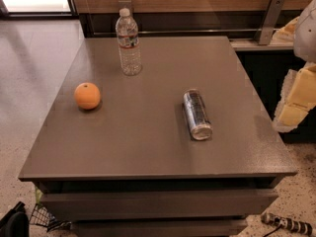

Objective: Place redbull can upright

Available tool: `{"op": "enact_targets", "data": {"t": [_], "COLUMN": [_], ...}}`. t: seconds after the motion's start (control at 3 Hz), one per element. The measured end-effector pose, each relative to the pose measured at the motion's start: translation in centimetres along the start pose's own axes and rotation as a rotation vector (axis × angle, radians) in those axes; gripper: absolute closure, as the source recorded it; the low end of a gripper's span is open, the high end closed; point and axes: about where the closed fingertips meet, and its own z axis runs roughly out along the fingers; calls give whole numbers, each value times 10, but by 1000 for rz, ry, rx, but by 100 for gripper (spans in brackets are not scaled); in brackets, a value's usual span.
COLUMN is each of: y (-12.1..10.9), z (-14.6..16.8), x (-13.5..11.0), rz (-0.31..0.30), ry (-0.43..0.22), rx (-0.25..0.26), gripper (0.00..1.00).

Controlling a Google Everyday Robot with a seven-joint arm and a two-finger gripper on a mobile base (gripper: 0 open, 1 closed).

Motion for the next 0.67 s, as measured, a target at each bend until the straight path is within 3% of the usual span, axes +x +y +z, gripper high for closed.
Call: {"op": "enact_targets", "data": {"t": [0.33,0.67], "y": [-1,-4], "z": [-1,0], "x": [-2,-11], "rz": [7,73], "ry": [-7,-62], "rx": [-1,-38], "gripper": [0,0]}}
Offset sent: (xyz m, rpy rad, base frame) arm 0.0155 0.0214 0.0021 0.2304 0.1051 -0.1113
